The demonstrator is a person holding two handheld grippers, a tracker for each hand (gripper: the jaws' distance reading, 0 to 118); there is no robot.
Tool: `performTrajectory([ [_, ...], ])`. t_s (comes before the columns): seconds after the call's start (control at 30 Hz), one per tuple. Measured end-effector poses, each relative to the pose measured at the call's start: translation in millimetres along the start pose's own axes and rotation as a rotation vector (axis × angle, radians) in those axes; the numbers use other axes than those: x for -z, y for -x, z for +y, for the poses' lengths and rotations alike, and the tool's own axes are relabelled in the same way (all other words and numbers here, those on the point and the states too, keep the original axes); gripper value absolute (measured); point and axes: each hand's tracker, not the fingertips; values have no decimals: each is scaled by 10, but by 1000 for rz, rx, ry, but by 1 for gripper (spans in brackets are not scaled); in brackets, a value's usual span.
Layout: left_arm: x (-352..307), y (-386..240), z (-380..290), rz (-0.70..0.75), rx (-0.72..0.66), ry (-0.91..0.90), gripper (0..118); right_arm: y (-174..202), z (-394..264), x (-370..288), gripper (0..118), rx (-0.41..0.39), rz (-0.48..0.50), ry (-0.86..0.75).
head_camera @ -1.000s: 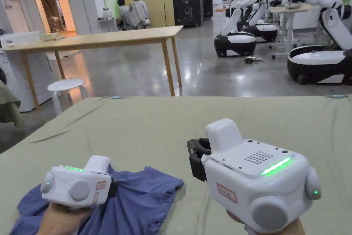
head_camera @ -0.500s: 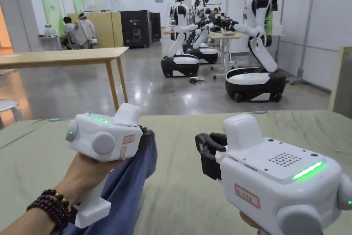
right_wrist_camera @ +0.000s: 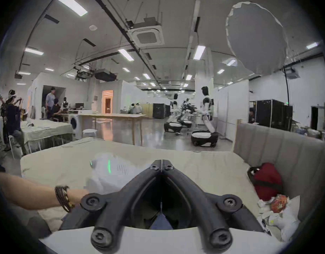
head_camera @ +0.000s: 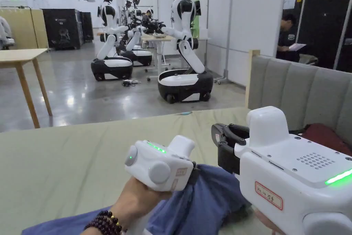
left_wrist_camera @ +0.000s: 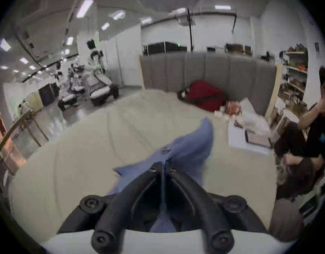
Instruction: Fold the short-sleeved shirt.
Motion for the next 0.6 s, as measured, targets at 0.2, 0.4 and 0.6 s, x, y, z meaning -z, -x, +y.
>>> performTrajectory([
  [0.2,802,-206,-630,-17,8,160,0,-275,-230,68,0,-3,-55,55],
  [0.4,723,-146,-586,7,-20,98,56,-332,-274,49,0,-8,-71,74],
  [0.6,-264,201,-265,25,-145,-112,117,-156,-123,-86,0,-6,-66,40],
])
